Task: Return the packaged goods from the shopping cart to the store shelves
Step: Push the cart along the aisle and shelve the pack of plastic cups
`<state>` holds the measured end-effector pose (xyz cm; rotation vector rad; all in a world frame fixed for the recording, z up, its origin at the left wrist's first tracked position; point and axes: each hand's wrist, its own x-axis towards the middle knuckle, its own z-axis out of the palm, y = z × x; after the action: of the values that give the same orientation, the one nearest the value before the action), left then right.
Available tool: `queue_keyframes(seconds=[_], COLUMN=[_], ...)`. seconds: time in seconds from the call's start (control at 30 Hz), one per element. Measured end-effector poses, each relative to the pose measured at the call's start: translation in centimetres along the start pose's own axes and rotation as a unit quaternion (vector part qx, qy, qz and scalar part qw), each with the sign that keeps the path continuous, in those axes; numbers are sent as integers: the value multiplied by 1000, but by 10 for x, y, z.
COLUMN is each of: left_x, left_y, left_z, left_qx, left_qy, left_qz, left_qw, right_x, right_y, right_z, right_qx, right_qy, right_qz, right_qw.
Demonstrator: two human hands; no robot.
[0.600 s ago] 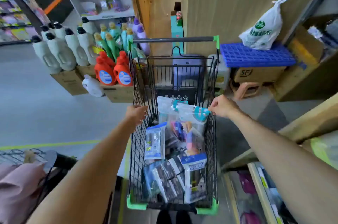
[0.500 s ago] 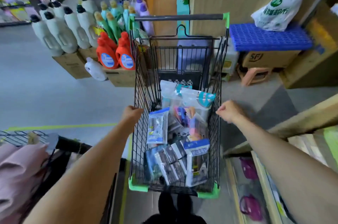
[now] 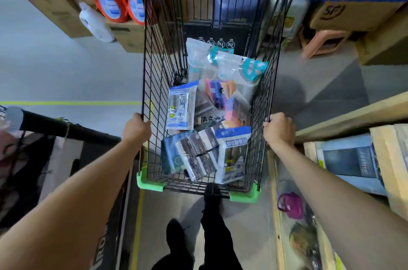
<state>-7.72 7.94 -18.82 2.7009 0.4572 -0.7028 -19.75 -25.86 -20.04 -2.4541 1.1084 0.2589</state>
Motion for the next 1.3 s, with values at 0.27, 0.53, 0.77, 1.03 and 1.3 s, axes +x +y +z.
queue_keyframes(seconds=[0.27,0.53,0.77,1.03,1.3], left_x=[-13,-73,-140,-218,-298], left_y=[-49,-108,-174,-249,-324], left_z=[-1,28,57,75,104], left_qx=[57,113,153,137,139], left_qy=[20,10,-7,-62,-57], left_qz=[105,116,130,75,75], left_qw=[993,987,980,986,986], right_x=[-19,-100,-172,-261,-359], right_y=[24,74,122,174,226], right_z=[7,25,34,40,62], right_qx=[-34,-40,-36,-4,-13], right_qy=[6,27,2,-75,-39], right_qz=[-18,15,40,56,20], right_qw=[999,999,999,996,999])
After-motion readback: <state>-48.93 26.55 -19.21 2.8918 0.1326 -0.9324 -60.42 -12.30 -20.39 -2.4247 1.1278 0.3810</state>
